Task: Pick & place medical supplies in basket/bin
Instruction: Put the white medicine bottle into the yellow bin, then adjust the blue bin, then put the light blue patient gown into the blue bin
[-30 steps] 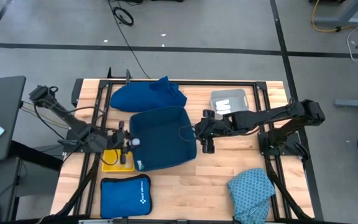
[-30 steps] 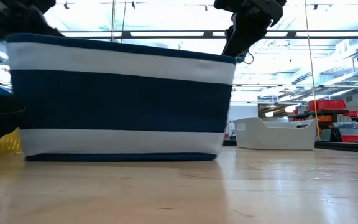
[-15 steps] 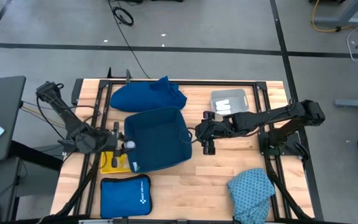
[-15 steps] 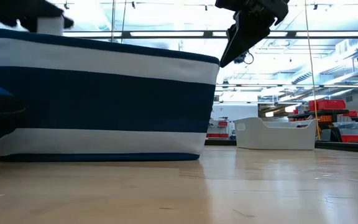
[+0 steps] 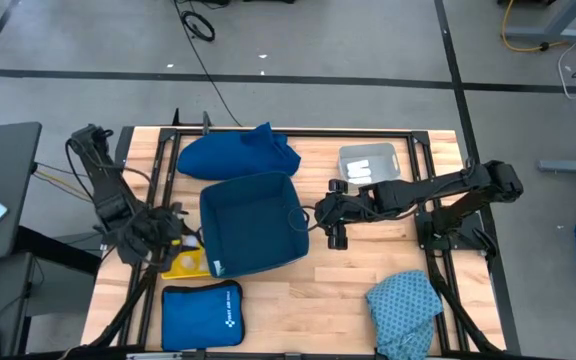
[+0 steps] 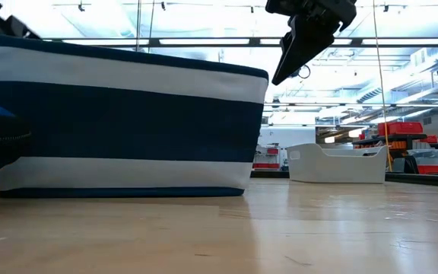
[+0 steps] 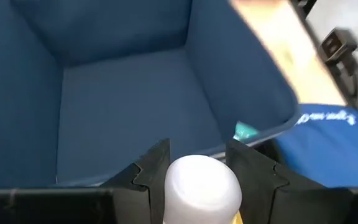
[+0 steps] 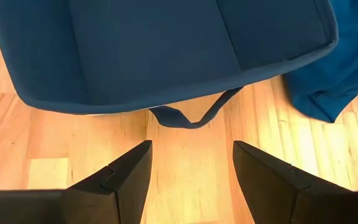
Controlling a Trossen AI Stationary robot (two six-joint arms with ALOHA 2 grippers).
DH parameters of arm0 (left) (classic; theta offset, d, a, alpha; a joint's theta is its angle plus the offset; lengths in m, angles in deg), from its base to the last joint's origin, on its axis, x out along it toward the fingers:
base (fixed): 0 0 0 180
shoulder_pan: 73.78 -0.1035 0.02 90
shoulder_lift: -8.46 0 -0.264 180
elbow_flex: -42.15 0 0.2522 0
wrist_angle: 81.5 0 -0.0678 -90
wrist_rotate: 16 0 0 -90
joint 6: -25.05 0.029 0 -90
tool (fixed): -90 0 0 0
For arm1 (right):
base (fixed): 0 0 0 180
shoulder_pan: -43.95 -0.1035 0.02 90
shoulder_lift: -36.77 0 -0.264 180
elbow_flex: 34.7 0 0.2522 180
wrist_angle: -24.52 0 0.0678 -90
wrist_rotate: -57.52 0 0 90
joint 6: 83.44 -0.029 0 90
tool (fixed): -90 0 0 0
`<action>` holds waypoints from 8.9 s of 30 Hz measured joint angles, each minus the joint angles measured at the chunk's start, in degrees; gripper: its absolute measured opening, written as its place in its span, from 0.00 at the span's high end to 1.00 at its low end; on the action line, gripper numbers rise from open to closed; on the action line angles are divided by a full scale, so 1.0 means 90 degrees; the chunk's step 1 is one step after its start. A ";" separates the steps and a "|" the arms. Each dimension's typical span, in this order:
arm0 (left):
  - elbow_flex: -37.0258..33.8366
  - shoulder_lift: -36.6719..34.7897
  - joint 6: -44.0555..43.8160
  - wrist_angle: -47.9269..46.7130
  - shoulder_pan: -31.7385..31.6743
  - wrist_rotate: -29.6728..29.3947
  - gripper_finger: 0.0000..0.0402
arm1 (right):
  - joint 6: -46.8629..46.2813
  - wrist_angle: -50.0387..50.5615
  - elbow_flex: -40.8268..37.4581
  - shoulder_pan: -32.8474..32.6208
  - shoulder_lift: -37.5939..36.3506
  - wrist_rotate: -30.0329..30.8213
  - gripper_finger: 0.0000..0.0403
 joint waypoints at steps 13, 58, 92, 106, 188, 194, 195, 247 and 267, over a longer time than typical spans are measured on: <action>-0.0930 0.0560 -0.0636 0.0603 0.0070 0.0397 0.64 | -0.0066 0.0000 0.0000 0.0000 0.0005 -0.0002 0.43; -0.1123 0.1012 0.3235 0.3586 -0.2883 0.0957 0.29 | -0.0209 0.0121 0.0000 -0.0002 0.0005 -0.0051 0.43; -0.1134 0.2902 0.6135 0.9764 -0.5869 0.4553 0.29 | 0.1971 -0.4747 -0.1285 0.0013 -0.0355 -0.0554 0.43; -0.1133 0.1405 0.6378 0.8370 -0.5858 0.4430 0.29 | 0.1736 -0.7668 -0.4370 -0.0207 -0.3073 -0.0520 0.43; -0.3333 -0.3728 0.5797 0.6490 -0.5229 0.3040 0.29 | 0.0667 -0.7413 -0.5829 -0.0967 -0.3716 0.1116 0.43; -0.3332 -0.3728 0.5800 0.6372 -0.5229 0.3028 0.29 | 0.0038 -0.6059 -0.5154 -0.1393 -0.3716 0.1190 0.43; -0.3333 -0.3728 0.5797 0.6359 -0.5229 0.3005 0.29 | -0.0172 -0.5700 -0.5041 -0.1463 -0.3716 0.1190 0.43; -0.3331 -0.3723 0.5737 0.6209 -0.5228 0.2990 0.29 | -0.7245 0.2157 -0.0063 -0.4362 0.1934 -0.4451 0.99; -0.3331 -0.3723 0.5722 0.6202 -0.5227 0.2990 0.29 | -0.2615 -0.0086 -0.0044 -0.2634 0.2552 -0.0595 1.00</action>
